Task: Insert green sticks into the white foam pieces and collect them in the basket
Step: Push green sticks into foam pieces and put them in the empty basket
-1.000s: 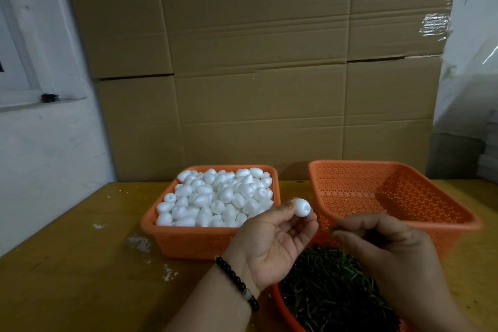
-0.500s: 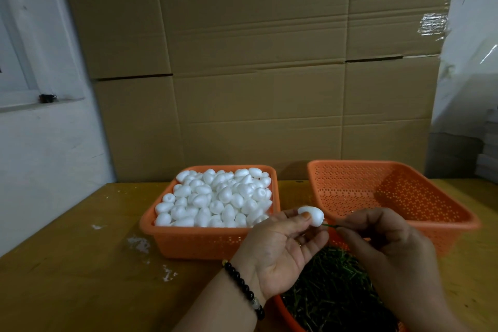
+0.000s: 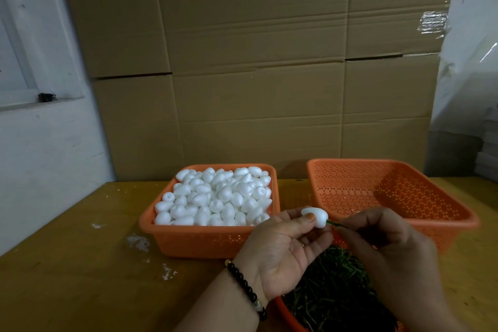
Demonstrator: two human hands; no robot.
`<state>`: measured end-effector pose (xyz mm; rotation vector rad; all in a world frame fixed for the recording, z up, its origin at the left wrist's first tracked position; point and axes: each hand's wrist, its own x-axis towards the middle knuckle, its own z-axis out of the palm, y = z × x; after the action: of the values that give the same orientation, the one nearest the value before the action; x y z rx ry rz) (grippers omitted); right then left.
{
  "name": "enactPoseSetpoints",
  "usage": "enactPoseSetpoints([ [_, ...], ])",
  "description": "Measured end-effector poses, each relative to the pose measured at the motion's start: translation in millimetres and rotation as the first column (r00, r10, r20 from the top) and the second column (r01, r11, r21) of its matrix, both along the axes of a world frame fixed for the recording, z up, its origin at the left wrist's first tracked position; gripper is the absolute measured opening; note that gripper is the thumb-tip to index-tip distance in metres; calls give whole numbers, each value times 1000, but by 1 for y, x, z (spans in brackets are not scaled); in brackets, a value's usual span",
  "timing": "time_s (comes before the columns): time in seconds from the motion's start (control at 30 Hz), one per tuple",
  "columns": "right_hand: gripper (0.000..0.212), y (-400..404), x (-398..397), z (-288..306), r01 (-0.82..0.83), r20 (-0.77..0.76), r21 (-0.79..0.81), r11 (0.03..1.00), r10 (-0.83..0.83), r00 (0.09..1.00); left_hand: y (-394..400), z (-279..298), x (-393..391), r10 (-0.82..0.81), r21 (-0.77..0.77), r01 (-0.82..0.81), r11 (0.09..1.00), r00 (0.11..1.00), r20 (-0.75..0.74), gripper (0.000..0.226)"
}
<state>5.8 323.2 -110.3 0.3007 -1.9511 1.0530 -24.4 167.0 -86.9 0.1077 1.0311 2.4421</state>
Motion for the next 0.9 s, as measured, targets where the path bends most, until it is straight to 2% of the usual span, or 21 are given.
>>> enactPoseSetpoints([
  [0.27,42,-2,0,1,0,-65,45,999,3,998,1,-1,1,-3,-18,3,1000,1000,-7,29],
  [0.53,37,0,0,-2,7,-62,81,997,-2,998,4,-3,2,-4,-46,3,999,1000,-25,25],
  [0.9,30,0,0,-2,-8,-28,45,999,9,1000,7,-2,5,19,-73,-20,997,1000,-15,26],
])
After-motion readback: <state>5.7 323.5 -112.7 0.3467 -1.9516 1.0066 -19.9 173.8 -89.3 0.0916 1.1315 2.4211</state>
